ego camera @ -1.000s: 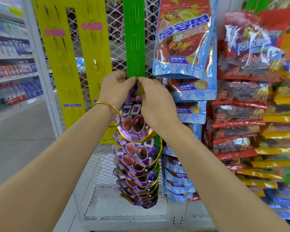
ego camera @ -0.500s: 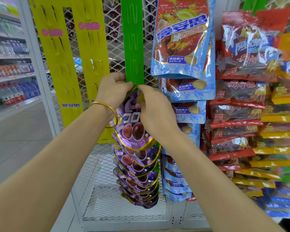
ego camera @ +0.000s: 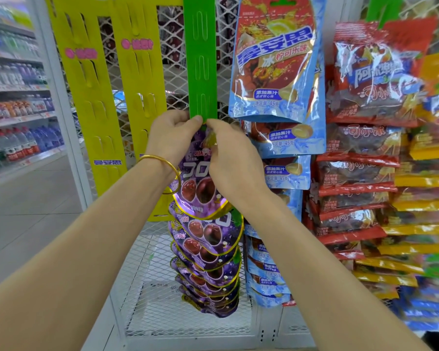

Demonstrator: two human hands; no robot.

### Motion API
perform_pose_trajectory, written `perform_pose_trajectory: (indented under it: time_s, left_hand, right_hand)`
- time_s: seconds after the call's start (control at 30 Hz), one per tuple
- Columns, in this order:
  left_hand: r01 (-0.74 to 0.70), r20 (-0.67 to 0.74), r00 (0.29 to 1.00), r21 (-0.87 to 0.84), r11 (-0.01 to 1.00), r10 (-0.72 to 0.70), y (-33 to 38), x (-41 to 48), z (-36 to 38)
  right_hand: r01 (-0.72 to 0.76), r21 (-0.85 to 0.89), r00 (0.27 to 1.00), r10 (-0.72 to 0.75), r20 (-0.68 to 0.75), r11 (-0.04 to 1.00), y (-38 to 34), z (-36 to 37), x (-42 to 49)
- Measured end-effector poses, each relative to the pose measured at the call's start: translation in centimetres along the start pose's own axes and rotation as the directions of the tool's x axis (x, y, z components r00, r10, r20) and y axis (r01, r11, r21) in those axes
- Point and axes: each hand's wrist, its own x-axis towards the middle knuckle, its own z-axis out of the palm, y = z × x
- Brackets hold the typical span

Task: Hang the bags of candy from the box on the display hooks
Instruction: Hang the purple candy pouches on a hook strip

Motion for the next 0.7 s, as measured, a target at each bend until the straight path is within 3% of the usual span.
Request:
perform_pose_trajectory:
  time_s: [0.43, 0.57, 0.7]
  left_hand:
    - [0.010, -0.056, 0.998, 0.088, 0.996, -0.005, -0.6, 0.1, 0.0]
    - [0.035, -0.059, 0.998, 0.055, 0.998, -0.031, -1.1, -0.3, -0.2]
    - [-0.023, -0.035, 0.999, 0.066, 0.998, 0.025, -1.4, -1.0, -0.5]
  right_hand:
    - [-0.027, 0.011, 0.997, 0.026, 0.070, 1.000, 0.2, 0.2, -1.0]
    - [0.010, -0.090, 0.993, 0.000, 0.115, 0.996, 0.8, 0.9, -2.2]
    - [0.080, -0.151, 0.996, -0.085, -0.026, 0.985, 1.3, 2.1, -3.5]
